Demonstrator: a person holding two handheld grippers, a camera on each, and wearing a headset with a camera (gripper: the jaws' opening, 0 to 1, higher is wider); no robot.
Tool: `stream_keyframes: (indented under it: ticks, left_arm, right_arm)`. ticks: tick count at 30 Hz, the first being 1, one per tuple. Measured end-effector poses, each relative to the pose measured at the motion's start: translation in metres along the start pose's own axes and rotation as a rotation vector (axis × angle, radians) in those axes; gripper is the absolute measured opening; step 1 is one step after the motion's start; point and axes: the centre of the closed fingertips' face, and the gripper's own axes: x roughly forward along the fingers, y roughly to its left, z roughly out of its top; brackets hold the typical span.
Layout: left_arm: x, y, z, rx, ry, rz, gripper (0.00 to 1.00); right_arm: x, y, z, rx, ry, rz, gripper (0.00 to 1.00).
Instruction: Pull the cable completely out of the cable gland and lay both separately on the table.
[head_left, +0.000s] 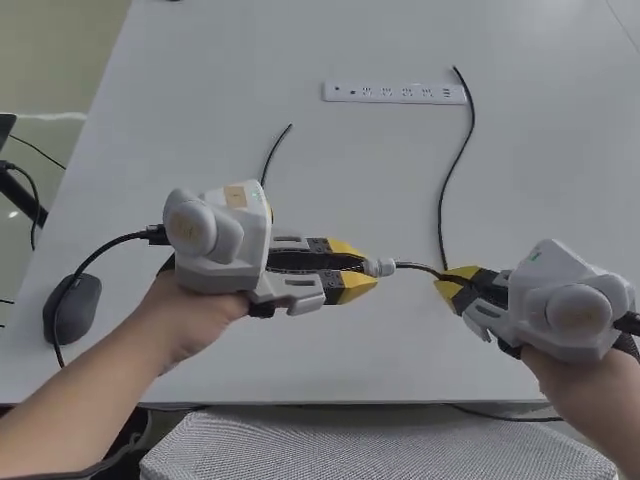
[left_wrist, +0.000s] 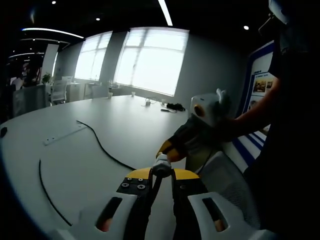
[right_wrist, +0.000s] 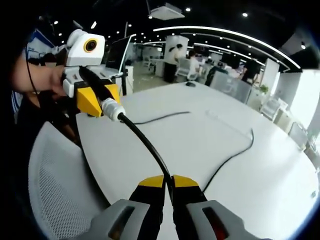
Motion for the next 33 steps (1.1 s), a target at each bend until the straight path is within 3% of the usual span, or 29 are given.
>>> stream_keyframes:
  ticks: [7,14,23,29,33]
  left_arm:
    - [0.004,-0.005,0.0,-0.009,0.003,-0.009,0.15]
    - [0.01,-0.008,-0.005,-0.001,0.02,-0.015,0.15]
    - [0.006,-0.001,-0.004,0.015,0.033,0.007,0.15]
    - [0.002,0.004,0.0,0.025,0.031,0.016,0.15]
    - [0.0,0.005,0.001,0.025,0.028,0.015,0.15]
  right_arm:
    - [0.004,-0.011,-0.022,0.08,0.043,-0.046,0.0]
    - [0.008,-0.011,-0.027,0.109,0.06,-0.059,0.0]
    - [0.002,-0.007,-0.024,0.049,0.045,-0.032,0.0]
    - [-0.005,-0.004,-0.018,-0.055,0.047,-0.032,0.01]
    - [-0.01,0.005,-0.004,-0.075,0.022,0.002,0.1]
